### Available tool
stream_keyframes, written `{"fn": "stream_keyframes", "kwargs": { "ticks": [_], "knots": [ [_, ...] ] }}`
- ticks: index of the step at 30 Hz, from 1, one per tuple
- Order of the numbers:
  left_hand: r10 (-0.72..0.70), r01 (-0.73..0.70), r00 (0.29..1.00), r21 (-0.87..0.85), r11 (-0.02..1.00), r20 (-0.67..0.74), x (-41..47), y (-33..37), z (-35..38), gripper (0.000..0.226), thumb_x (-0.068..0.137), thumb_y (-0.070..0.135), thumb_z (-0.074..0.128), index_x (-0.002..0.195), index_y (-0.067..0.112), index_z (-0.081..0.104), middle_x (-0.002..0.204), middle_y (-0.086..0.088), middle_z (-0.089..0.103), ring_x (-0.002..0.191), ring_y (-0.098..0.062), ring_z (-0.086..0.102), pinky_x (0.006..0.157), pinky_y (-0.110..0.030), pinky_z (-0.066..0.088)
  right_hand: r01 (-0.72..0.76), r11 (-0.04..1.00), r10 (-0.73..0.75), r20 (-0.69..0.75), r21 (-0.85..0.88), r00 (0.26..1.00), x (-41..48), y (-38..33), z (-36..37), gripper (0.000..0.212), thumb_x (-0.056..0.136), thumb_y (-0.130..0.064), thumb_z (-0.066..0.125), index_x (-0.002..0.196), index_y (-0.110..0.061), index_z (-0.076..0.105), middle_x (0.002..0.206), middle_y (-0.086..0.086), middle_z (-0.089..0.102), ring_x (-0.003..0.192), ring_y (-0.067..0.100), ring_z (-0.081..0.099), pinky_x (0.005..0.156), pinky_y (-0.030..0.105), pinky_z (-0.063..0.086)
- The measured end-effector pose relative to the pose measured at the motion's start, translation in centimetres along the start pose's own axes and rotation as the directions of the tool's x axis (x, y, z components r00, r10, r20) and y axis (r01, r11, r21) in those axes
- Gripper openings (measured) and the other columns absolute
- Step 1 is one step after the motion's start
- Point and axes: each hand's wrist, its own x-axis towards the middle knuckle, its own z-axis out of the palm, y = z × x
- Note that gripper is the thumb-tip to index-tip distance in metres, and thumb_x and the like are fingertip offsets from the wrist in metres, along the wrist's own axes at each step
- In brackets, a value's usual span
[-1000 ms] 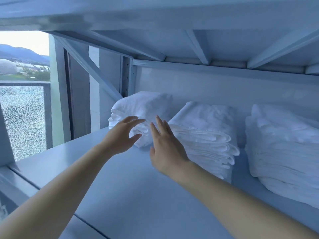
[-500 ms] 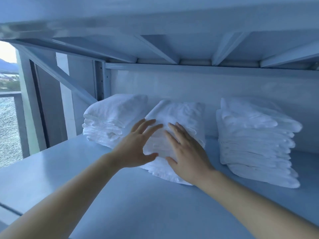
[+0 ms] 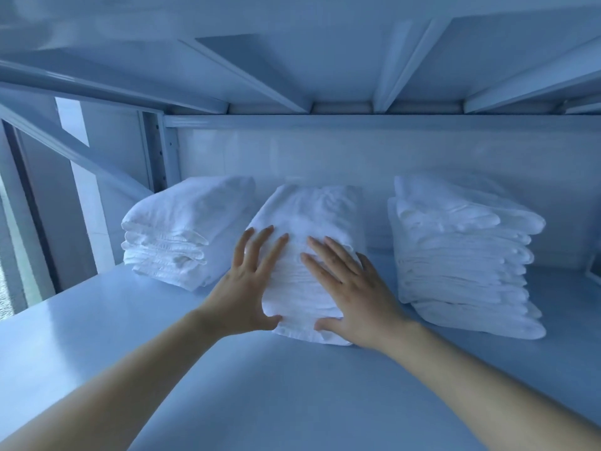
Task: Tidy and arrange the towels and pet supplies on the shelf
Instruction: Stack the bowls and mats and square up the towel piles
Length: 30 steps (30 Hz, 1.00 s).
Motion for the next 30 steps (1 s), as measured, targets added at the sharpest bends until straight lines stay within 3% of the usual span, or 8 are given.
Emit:
{"fn": "stream_keyframes", "kwargs": {
  "ticks": [4,10,14,19,25,30],
  "knots": [
    [0.045,-0.045,0.999,0.028,0.999,-0.012,1.2,0.5,0.7,0.128,0.051,0.041,0.079,0.148,0.029,-0.004,0.153,0.005,-0.005,0.141,-0.028,-0.006,0.074,-0.031,0.051,-0.019,0.999,0.018,0.028,0.030,0.999,0.0,1.5,0.1,0.108,0.065,-0.052,0.075,0.148,-0.025,0.012,0.157,-0.007,-0.002,0.143,0.014,-0.009,0.108,0.046,0.031],
    [0.064,-0.059,0.998,0.137,0.989,-0.027,2.1,0.5,1.8,0.130,0.041,0.012,0.079,0.149,0.022,0.008,0.150,-0.003,0.015,0.130,-0.036,0.020,0.045,-0.020,0.046,0.053,0.999,-0.052,0.198,-0.002,0.979,-0.4,3.2,-0.7,0.114,0.072,-0.054,0.067,0.146,-0.032,-0.017,0.149,-0.015,-0.034,0.137,0.007,-0.032,0.115,0.037,0.008],
    [0.085,-0.076,0.995,0.166,0.983,-0.050,2.3,0.4,2.1,0.127,0.040,0.005,0.075,0.149,0.020,0.012,0.148,-0.006,0.021,0.125,-0.037,0.026,0.040,-0.021,0.046,0.062,0.998,-0.064,0.169,0.018,0.984,-0.4,3.6,-0.3,0.117,0.071,-0.052,0.071,0.147,-0.030,-0.015,0.151,-0.013,-0.030,0.139,0.009,-0.028,0.116,0.039,0.015],
    [0.106,-0.085,0.992,0.269,0.959,-0.064,2.9,0.0,1.9,0.116,0.040,0.002,0.068,0.146,0.017,0.026,0.142,-0.007,0.033,0.120,-0.036,0.035,0.039,-0.012,0.026,0.045,0.997,-0.052,0.102,0.067,0.993,-0.3,4.1,0.7,0.118,0.068,-0.043,0.077,0.148,-0.030,-0.009,0.154,-0.013,-0.022,0.142,0.009,-0.020,0.115,0.035,0.022],
    [0.108,-0.079,0.990,0.289,0.954,-0.088,2.7,-1.3,1.2,0.113,0.044,0.000,0.067,0.147,0.020,0.024,0.143,-0.004,0.029,0.122,-0.034,0.033,0.035,-0.021,0.042,0.051,0.993,-0.059,0.072,0.107,0.996,1.2,3.4,1.7,0.114,0.070,-0.040,0.076,0.148,-0.029,-0.005,0.151,-0.020,-0.023,0.140,0.006,-0.020,0.112,0.023,0.011],
    [0.071,-0.039,0.993,0.297,0.954,-0.096,1.5,-3.6,0.5,0.111,0.045,-0.003,0.065,0.146,0.018,0.026,0.143,-0.005,0.031,0.124,-0.034,0.031,0.036,-0.017,0.039,0.072,0.987,-0.077,0.029,0.145,0.997,2.9,1.5,2.9,0.114,0.066,-0.038,0.077,0.148,-0.029,-0.002,0.154,-0.014,-0.016,0.142,0.010,-0.015,0.112,0.034,0.025]
  ]
}}
